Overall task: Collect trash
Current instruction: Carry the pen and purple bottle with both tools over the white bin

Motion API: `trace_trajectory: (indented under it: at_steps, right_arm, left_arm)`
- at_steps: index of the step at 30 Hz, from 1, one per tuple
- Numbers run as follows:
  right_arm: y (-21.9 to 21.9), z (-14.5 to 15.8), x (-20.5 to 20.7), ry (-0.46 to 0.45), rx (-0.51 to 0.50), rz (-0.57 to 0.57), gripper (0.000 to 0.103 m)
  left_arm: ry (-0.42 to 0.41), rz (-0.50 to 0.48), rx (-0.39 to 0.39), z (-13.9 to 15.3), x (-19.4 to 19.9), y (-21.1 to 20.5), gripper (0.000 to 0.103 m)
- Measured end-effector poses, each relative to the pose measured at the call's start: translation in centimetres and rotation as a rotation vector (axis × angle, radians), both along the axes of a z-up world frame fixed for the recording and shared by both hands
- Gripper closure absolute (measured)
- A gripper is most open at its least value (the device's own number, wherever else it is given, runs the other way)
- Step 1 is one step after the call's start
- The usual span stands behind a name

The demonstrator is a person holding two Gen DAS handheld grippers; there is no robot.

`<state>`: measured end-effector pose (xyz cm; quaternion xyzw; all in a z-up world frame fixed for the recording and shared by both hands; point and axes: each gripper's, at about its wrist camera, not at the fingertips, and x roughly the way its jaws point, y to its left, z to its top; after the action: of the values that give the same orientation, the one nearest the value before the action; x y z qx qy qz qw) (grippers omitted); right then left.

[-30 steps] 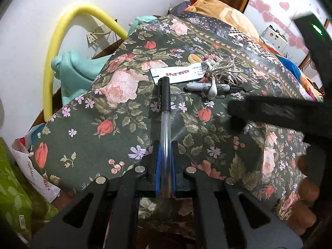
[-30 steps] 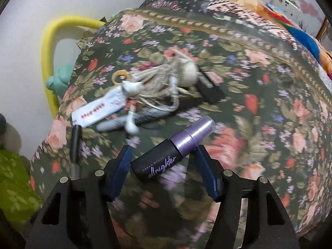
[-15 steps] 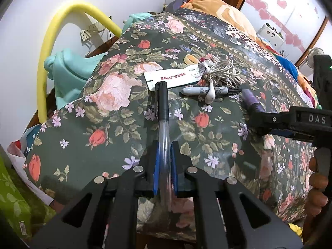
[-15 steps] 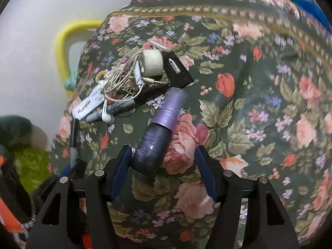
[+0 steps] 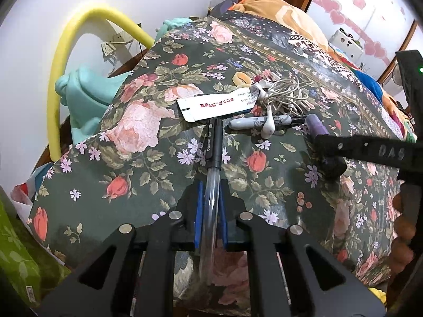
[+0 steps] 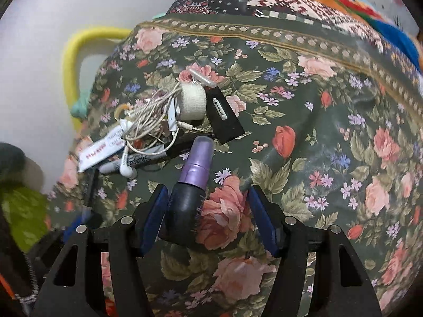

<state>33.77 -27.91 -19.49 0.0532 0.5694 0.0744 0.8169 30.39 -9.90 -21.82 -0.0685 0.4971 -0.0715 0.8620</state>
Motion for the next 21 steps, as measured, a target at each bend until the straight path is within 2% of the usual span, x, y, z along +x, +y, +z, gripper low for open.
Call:
trace_trajectory:
  at_steps: [2,4,5,7,12,21]
  right_arm:
    - [0.3,-0.1,-0.2,-0.015,-0.05,0.012,0.05]
    - [-0.1,0.0,-0.6,-0.032,-0.112,0.012,0.077]
    - [-0.7,0.2,-0.8,-0.029,-0.088,0.017,0.079]
    - [-1.8,0.4,-1.0,-0.009,-0.022,0.017,0.08]
    - [-2.3,1.3,-2.1,-0.009,0.044,0.015,0.08]
    - [-0.4,7.0,-5.8,-0.12,0.077,0.075,0.08]
  left_arm:
    - [0.01,-0.005,-0.007,0.1,0.0,0.1,0.096]
    - [0.024,-0.006,-0.042,0.2,-0.2,0.3,0.096]
    - [0.03,-0.005,-0.055,0.3,-0.3,0.3,0.096]
    - [0.037,-0.006,-0.05,0.5,-0.8,0.3,0.096]
    - [0.04,0.0,-0.056,1.7,-2.5,0.3,0.096]
    - [-0.04,0.021,-0.043,6.4,-6.9,1.6,0.096]
